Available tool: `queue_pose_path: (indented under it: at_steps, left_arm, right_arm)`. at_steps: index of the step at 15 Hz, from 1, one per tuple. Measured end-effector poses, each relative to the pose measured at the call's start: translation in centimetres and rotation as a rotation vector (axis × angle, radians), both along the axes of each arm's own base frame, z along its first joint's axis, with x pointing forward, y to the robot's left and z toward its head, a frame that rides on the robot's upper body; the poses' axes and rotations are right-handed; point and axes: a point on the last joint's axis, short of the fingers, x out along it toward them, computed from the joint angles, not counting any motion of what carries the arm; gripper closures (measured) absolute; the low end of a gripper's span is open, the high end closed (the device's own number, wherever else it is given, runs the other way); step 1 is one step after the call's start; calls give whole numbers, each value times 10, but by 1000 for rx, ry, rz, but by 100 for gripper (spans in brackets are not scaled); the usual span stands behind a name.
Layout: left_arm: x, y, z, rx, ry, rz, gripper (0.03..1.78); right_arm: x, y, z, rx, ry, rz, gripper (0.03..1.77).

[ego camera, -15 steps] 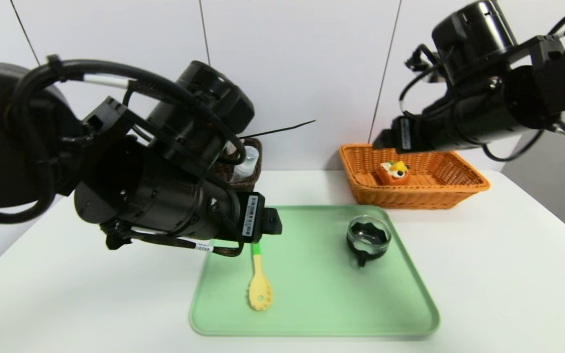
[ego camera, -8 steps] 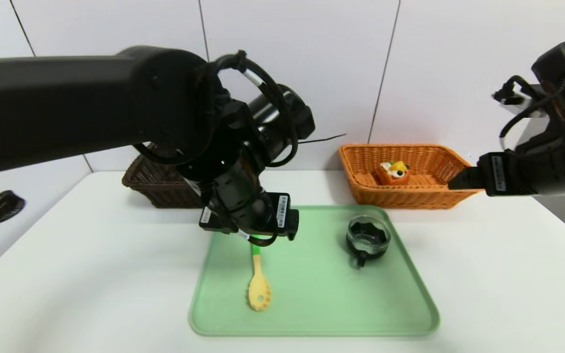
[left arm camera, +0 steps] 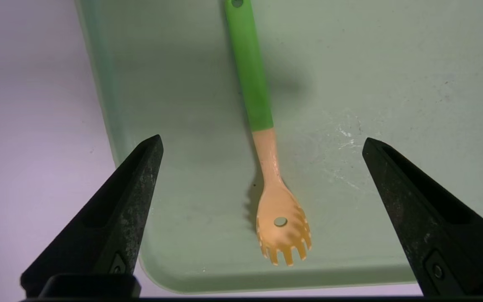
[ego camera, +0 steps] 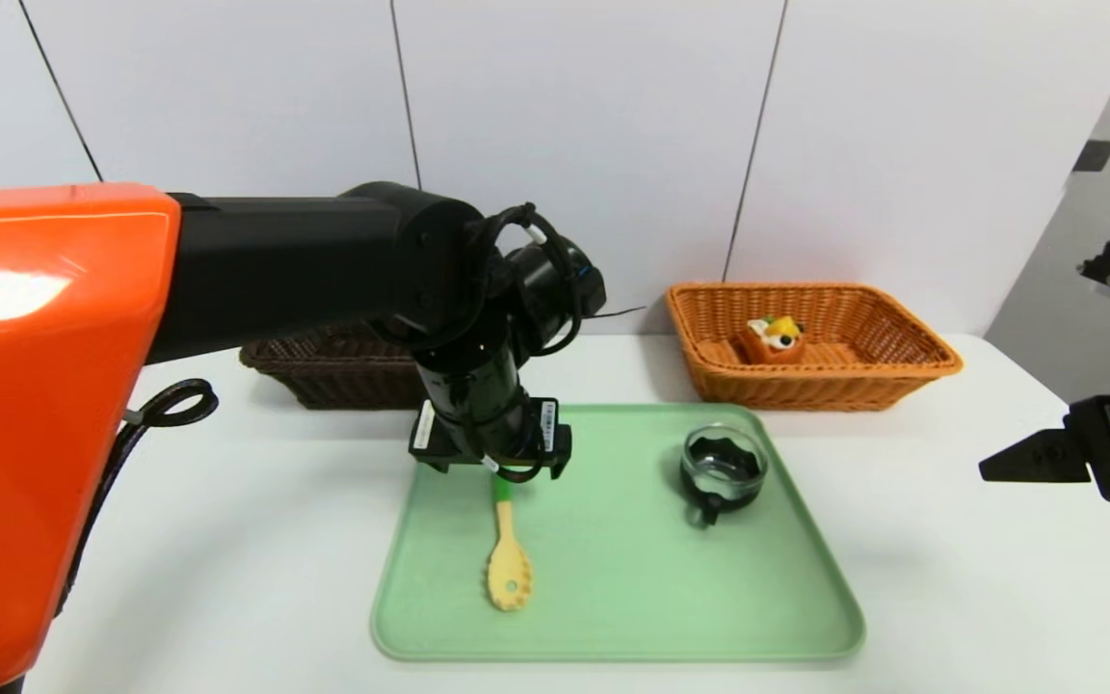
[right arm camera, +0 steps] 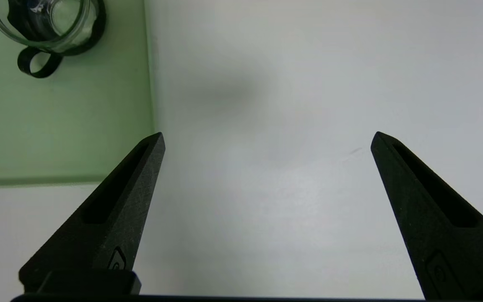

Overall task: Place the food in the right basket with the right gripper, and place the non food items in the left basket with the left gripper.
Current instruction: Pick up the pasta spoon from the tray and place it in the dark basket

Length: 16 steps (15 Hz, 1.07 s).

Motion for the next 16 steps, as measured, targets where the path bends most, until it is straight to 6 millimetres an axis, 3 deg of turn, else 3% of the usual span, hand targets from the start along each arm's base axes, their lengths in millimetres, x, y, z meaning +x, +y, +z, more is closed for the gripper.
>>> queue_pose_path:
  at_steps: [9, 16]
  left_arm:
    - [5, -1, -11, 31, 31, -15, 12]
    - [8, -4, -20, 39, 49, -14, 12]
  right_arm:
    - [-16, -5, -18, -23, 58, -7, 10]
    - [-16, -5, -22, -30, 71, -4, 10]
